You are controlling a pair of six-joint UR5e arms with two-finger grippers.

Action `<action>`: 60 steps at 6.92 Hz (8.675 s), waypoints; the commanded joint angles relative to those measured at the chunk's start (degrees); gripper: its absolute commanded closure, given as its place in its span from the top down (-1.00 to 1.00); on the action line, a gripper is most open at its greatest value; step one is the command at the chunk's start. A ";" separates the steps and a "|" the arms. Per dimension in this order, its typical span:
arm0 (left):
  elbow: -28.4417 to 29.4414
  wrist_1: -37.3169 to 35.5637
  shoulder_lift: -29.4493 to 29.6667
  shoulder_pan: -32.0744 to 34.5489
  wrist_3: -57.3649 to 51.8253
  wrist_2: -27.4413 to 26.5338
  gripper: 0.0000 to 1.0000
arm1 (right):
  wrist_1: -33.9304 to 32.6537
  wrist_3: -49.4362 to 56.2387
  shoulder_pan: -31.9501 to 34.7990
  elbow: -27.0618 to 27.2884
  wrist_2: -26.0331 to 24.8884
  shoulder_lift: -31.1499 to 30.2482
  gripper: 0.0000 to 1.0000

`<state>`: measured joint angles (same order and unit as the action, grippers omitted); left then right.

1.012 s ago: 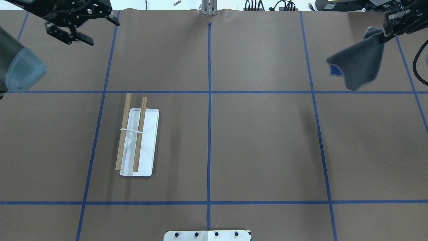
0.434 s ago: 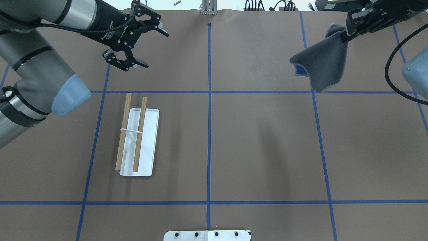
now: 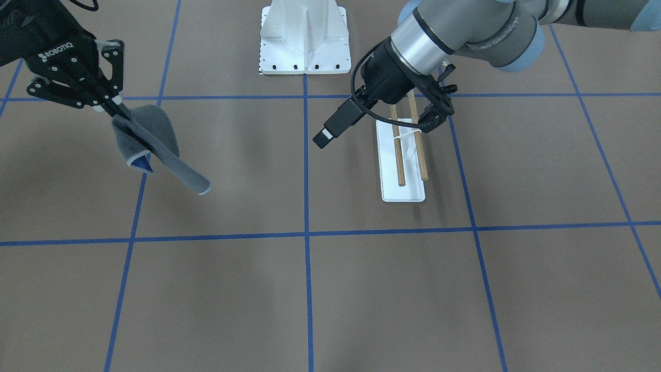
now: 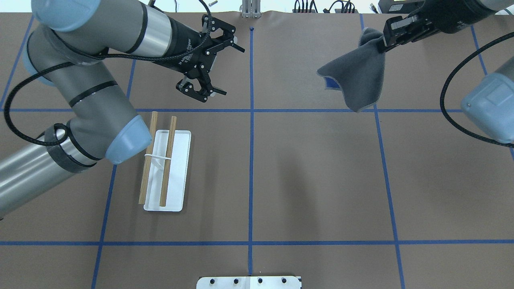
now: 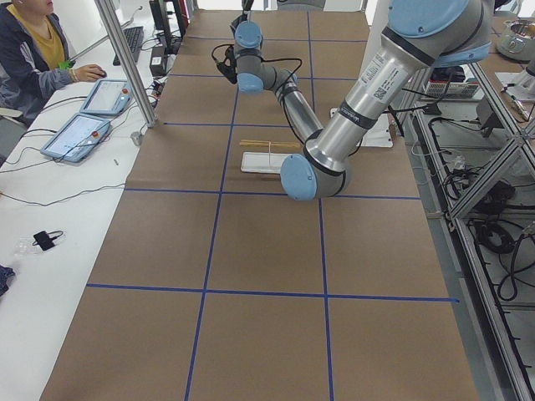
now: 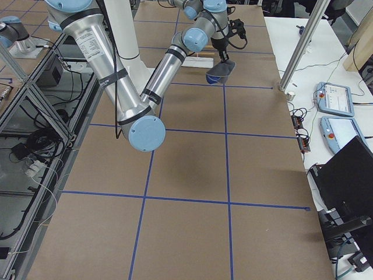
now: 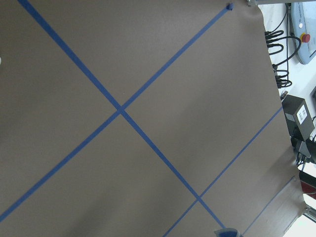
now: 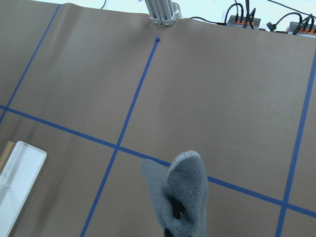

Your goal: Hang towel on rack

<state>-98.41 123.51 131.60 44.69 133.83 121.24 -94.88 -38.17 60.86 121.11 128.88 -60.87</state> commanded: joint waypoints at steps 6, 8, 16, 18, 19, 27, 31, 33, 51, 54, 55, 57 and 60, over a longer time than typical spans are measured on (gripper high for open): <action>8.68 9.29 5.06 -6.63 12.15 -8.30 0.81 | 1.80 -2.61 -9.26 4.92 -8.11 3.56 -1.00; 8.68 9.64 5.15 -6.63 12.85 -8.30 0.84 | 1.80 -2.70 -10.76 6.24 -9.79 3.47 -1.00; 7.63 10.69 2.45 -6.72 1.51 -8.21 -1.00 | 1.89 -2.70 -11.12 6.42 -12.93 2.69 0.99; 1.41 10.52 -3.52 -6.55 -12.84 -8.56 -1.00 | 1.80 -2.61 -10.42 6.25 -13.22 1.46 1.00; 0.60 10.61 -4.59 -6.55 -18.11 -11.52 -1.00 | 1.80 -2.61 -9.54 6.16 -13.22 -0.11 1.00; -20.31 11.75 -31.19 -11.73 -23.46 -24.30 -1.00 | 1.28 -2.88 -0.05 -6.93 -11.37 -6.55 1.00; -20.50 12.27 -38.16 -11.12 -16.59 -24.30 -1.00 | 1.36 -2.88 0.66 -7.73 -11.37 -6.55 1.00; -20.76 12.71 -42.29 -9.55 -16.59 -24.30 -1.00 | 1.45 -3.05 0.75 -7.73 -11.37 -6.28 1.00; -14.79 15.79 -47.84 -5.69 -20.60 -24.92 0.97 | 1.36 -0.15 2.15 -12.03 -10.58 -13.56 1.00; -9.63 14.83 -47.06 11.49 -48.48 -9.34 0.97 | 1.36 4.84 4.52 -12.12 -10.06 -16.12 1.00; -5.60 14.82 -47.14 18.08 -60.93 -3.87 0.97 | 1.36 9.12 6.88 -12.38 -7.62 -17.95 1.00; 3.79 14.74 -47.67 27.43 -87.19 1.78 0.97 | 1.36 18.61 13.37 -15.70 0.19 -20.15 1.00; 10.44 3.98 -46.88 33.79 -117.08 1.98 0.97 | 1.36 24.89 18.84 -17.83 2.78 -25.34 1.00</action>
<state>-89.30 132.98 84.20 76.42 26.30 122.93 -93.52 -14.67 77.83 103.91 130.98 -84.22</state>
